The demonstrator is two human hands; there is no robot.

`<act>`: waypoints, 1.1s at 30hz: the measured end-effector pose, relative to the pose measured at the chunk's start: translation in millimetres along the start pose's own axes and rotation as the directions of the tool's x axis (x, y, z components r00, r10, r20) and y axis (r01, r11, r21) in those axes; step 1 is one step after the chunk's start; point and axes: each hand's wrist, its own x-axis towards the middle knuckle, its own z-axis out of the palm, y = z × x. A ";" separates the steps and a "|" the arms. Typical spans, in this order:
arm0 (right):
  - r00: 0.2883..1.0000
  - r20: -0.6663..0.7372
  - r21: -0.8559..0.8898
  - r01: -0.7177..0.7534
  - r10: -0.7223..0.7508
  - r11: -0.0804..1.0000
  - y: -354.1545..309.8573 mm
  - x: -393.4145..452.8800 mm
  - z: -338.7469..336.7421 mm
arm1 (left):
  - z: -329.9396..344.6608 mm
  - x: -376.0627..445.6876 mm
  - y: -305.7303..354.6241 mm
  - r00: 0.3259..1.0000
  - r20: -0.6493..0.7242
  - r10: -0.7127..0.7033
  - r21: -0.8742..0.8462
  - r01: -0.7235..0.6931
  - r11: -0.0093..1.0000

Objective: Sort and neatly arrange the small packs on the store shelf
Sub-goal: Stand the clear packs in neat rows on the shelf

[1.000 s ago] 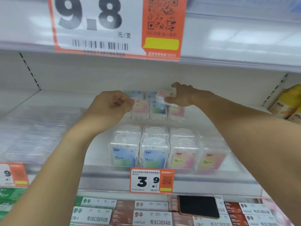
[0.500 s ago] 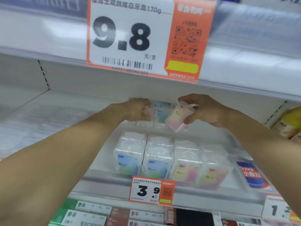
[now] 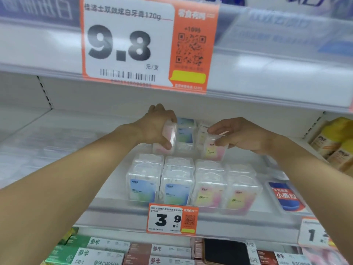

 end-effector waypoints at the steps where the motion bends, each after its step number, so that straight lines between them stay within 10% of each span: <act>1: 1.000 -0.010 0.040 0.002 -0.002 0.999 5.3 -2.7 0.5 | -0.2 -2.6 0.8 1.000 -0.029 0.007 -0.068 -0.009 0.998; 9: 0.987 -0.158 0.322 0.039 0.013 0.946 39.3 -23.1 8.6 | -22.9 -6.9 31.2 0.991 -0.134 -0.014 -0.195 -0.012 0.981; 22: 0.988 -0.154 0.382 0.058 0.002 0.922 58.6 -66.4 8.2 | -6.8 -6.6 98.3 0.923 0.385 -0.008 -0.281 0.126 0.951; 33: 0.990 -0.142 0.365 0.049 0.003 0.930 59.5 -74.2 14.4 | 2.3 -11.1 100.7 0.936 0.351 -0.008 -0.351 0.140 0.926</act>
